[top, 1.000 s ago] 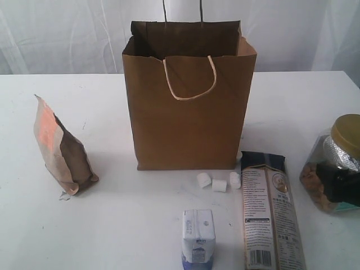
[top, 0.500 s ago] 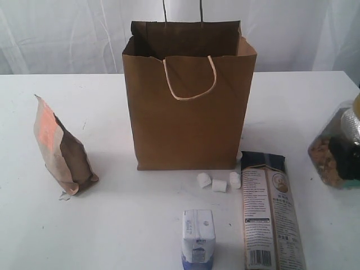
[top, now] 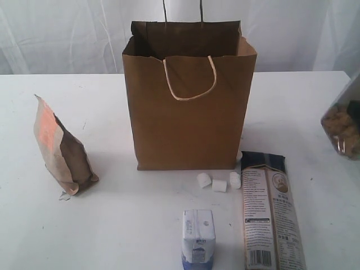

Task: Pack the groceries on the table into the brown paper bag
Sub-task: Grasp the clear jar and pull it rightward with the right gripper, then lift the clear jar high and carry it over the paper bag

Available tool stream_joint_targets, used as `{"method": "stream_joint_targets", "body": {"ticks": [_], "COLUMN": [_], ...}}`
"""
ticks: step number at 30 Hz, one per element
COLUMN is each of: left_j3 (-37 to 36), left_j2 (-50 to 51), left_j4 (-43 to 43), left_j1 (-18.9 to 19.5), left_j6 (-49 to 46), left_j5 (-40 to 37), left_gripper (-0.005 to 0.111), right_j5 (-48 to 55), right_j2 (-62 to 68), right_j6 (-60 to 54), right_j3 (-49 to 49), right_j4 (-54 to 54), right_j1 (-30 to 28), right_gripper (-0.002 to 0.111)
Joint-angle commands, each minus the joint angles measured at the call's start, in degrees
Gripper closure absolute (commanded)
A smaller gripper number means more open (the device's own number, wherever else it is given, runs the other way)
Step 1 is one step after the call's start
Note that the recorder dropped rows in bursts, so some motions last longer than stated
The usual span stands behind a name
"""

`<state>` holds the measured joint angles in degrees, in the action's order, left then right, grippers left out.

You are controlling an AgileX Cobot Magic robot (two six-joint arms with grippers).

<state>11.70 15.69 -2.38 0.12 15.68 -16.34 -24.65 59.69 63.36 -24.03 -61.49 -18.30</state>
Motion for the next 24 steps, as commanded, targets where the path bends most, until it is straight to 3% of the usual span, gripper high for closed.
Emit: {"method": "stream_joint_targets", "body": {"ticks": [1, 3, 7, 14, 24], "left_j3": [-0.33, -0.33, -0.33, -0.33, -0.33], "left_j2": [-0.30, -0.30, -0.30, -0.30, -0.30], "left_j4": [0.18, 0.18, 0.18, 0.28, 0.28], "left_j1": [-0.28, -0.28, -0.28, -0.28, -0.28], "left_j6": [-0.65, -0.65, -0.65, -0.65, -0.65], "left_j5": [-0.71, -2.01, -4.98, -3.00, -2.61], "left_gripper": [0.107, 0.107, 0.107, 0.107, 0.107], "right_j5": [-3.51, -8.38, -20.19, -25.33, -39.59], "right_j2": [3.13, 5.92, 10.75, 14.84, 19.84], "right_j6": [18.94, 27.10, 33.61, 40.85, 41.22], "right_j3": [-8.82, -12.82, -22.04, -35.27, -46.96], "right_j4": [-22.56, -29.91, -33.78, -34.74, -34.37], "right_j1": [-0.01, -0.01, -0.01, -0.01, 0.12], "right_gripper": [0.108, 0.108, 0.108, 0.108, 0.108]}}
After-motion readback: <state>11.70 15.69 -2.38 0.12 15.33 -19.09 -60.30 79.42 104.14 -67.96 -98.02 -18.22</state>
